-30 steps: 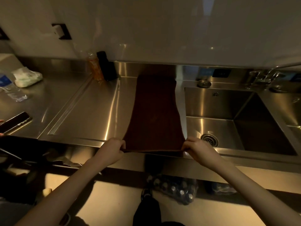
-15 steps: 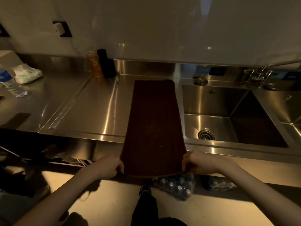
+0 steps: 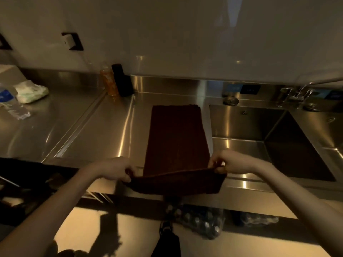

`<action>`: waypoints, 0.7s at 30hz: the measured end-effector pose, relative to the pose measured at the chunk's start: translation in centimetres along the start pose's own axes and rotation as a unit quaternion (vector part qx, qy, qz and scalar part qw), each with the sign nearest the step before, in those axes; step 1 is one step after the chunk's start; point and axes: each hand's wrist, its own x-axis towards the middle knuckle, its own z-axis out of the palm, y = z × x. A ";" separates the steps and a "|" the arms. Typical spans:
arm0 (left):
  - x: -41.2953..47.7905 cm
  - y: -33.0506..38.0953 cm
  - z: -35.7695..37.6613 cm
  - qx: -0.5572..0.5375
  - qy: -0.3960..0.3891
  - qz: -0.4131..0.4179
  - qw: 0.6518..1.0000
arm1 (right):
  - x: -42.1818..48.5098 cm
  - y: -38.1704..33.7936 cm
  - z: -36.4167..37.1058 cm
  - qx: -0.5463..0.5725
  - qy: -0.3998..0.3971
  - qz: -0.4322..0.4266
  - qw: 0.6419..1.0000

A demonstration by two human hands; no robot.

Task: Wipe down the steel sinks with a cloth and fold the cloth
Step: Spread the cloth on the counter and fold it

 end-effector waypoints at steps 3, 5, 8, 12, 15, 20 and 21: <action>2.2 -2.1 -4.0 -0.027 0.080 -0.002 0.996 | 2.7 1.3 -3.3 -0.019 0.067 0.011 0.998; 4.0 -3.4 -6.7 -0.040 0.158 -0.006 0.987 | 4.9 2.4 -5.4 -0.033 0.108 0.020 0.993; 7.2 -5.1 -10.3 -0.066 0.220 -0.026 0.973 | 8.6 4.0 -8.2 -0.045 0.168 0.041 0.984; 11.9 -6.6 -14.2 -0.116 0.293 -0.054 0.948 | 14.4 6.8 -11.2 -0.059 0.209 0.090 0.972; 16.7 -8.0 -16.1 -0.156 0.330 -0.085 0.927 | 19.0 9.7 -12.2 -0.074 0.207 0.131 0.967; 25.0 -10.7 -18.1 -0.203 0.313 -0.123 0.920 | 25.4 14.2 -13.3 -0.033 0.202 0.192 0.960; 26.3 -11.2 -18.5 -0.210 0.318 -0.129 0.916 | 26.5 15.0 -13.6 -0.031 0.204 0.200 0.958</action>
